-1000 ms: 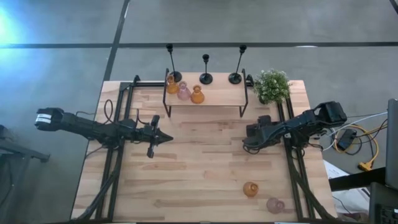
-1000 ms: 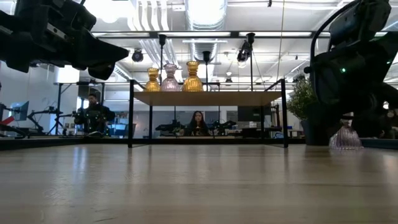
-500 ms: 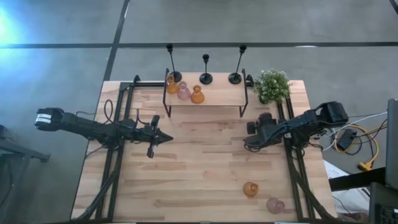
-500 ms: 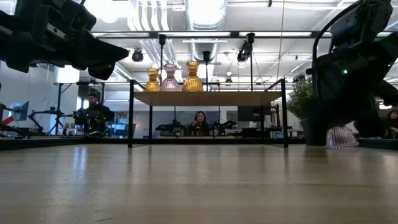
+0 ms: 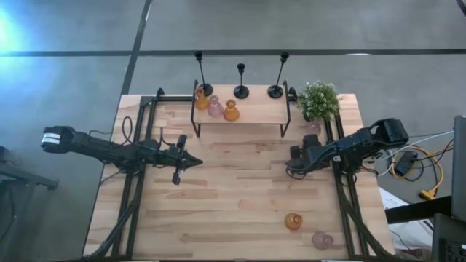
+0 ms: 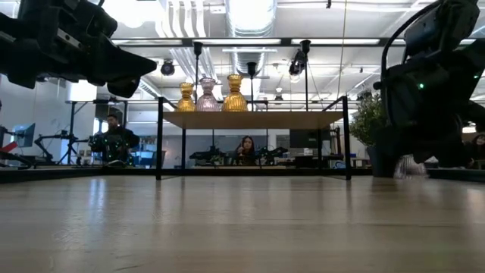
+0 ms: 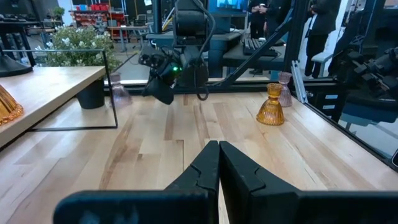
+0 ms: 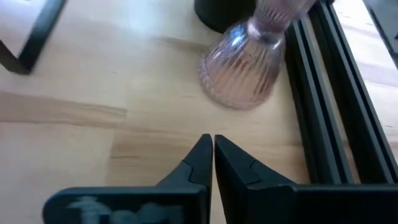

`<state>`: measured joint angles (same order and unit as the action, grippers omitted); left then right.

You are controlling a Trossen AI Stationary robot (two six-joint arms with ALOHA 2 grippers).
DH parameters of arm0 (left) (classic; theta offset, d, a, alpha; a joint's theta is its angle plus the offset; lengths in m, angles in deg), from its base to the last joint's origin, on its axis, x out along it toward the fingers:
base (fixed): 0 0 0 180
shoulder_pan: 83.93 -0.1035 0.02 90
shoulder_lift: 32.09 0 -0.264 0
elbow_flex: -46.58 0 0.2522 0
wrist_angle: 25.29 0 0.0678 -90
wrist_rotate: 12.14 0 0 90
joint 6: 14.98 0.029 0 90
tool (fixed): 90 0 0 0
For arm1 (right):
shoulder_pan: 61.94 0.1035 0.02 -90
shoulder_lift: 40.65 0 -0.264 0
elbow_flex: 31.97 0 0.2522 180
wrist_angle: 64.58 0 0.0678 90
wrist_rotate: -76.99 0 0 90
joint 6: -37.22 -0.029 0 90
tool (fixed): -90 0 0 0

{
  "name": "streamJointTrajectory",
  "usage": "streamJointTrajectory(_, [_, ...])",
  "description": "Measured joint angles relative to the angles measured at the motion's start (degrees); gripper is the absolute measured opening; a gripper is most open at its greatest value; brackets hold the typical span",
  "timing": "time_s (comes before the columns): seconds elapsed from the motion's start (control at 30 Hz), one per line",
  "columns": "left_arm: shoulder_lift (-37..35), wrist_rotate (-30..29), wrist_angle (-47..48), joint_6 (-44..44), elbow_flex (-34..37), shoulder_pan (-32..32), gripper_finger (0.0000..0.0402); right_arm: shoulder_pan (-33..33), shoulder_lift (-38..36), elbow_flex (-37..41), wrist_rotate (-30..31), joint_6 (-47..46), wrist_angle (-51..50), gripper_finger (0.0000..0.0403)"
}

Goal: Pick & Place candle stick holders
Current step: Put the top pink glass candle holder on the shelf

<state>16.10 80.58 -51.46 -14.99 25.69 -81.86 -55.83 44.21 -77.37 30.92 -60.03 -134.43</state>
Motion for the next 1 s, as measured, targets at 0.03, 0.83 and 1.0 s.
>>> streamJointTrajectory(0.03, [0.0, 0.0, 0.0, 0.02, 0.0, 0.0, 0.0012, 0.0, 0.04, 0.02, -0.25, 0.02, -0.02, 0.0011])
streamJointTrajectory(0.83, [0.0, 0.0, 0.17, 0.02, 0.0, 0.0, 0.0012, -1.45, -0.05, -0.28, 5.5, 3.64, -0.46, 0.0199])
streamJointTrajectory(1.0, [0.0, 0.0, 0.11, 0.0, 0.0, 0.0, 0.0012, -2.28, -0.02, -0.09, 5.53, 2.32, -1.46, 0.0274])
